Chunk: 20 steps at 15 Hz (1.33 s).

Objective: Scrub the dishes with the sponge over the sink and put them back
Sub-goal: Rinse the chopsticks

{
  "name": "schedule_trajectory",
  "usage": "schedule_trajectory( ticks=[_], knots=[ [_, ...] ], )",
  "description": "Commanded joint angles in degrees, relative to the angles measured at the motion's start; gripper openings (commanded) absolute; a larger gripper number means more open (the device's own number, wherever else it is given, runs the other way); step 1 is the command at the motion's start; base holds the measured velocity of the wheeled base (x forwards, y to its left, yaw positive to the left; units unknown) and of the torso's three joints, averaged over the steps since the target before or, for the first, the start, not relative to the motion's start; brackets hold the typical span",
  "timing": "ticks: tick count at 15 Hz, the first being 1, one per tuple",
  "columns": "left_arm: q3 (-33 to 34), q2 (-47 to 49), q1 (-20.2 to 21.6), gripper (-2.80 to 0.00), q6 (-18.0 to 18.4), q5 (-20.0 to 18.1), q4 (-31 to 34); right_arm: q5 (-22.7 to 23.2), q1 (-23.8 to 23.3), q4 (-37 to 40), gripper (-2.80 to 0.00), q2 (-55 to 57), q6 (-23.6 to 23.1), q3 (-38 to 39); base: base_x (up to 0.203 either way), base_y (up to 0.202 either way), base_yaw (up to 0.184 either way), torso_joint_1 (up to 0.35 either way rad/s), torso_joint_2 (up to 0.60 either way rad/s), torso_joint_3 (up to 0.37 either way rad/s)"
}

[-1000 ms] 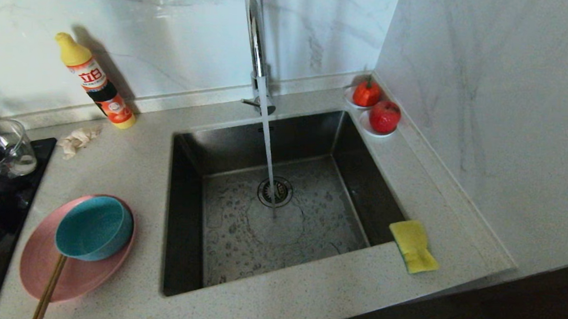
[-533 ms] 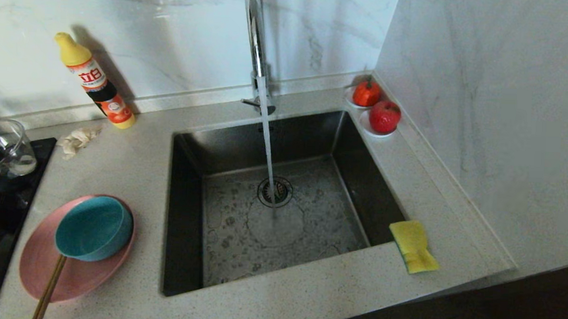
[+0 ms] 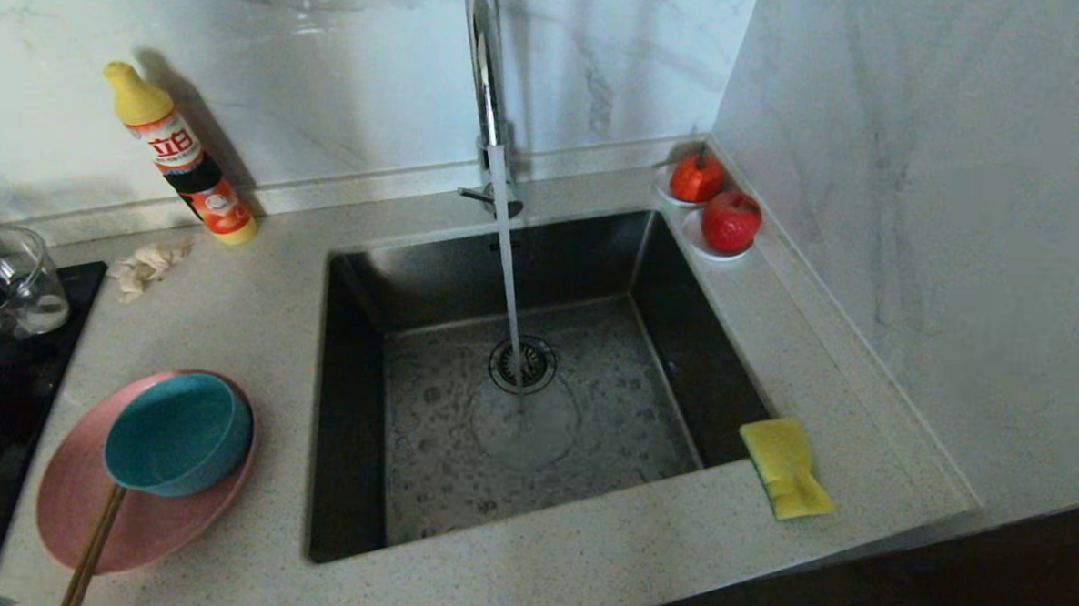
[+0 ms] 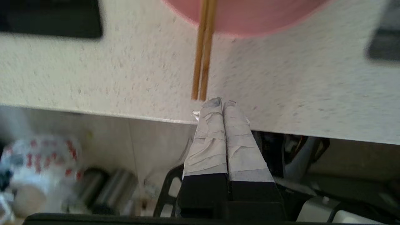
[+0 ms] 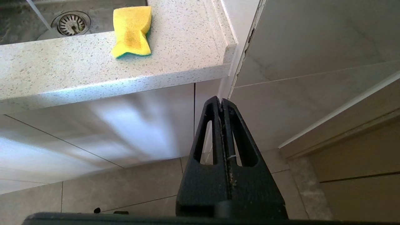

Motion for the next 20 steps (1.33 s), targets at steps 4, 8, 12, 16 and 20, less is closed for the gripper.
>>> schedule_trajectory(
  ticks=[4, 8, 12, 16, 20],
  knots=[
    [5.3, 5.4, 3.7, -2.80, 0.1, -0.1, -6.1, 0.0, 0.0, 0.0, -2.80, 0.0, 0.0, 0.0, 0.000, 0.000, 0.000, 0.000, 0.00, 0.000],
    [6.3, 7.7, 5.3, -2.80, -0.5, -0.3, -8.4, 0.0, 0.0, 0.0, -2.80, 0.1, -0.1, 0.0, 0.000, 0.000, 0.000, 0.000, 0.00, 0.000],
    [6.8, 9.9, 6.0, -2.80, -1.2, -0.6, -8.3, 0.0, 0.0, 0.0, -2.80, 0.1, -0.1, 0.1, 0.000, 0.000, 0.000, 0.000, 0.00, 0.000],
    [6.3, 10.4, 6.3, 0.00, -2.3, -4.0, -8.2, 0.0, 0.0, 0.0, -2.80, 0.1, -0.1, 0.0, 0.000, 0.000, 0.000, 0.000, 0.00, 0.000],
    [4.5, 10.6, 7.0, 0.00, -5.5, -6.6, -8.3, 0.0, 0.0, 0.0, -2.80, 0.0, -0.1, 0.0, 0.000, 0.000, 0.000, 0.000, 0.00, 0.000]
  ],
)
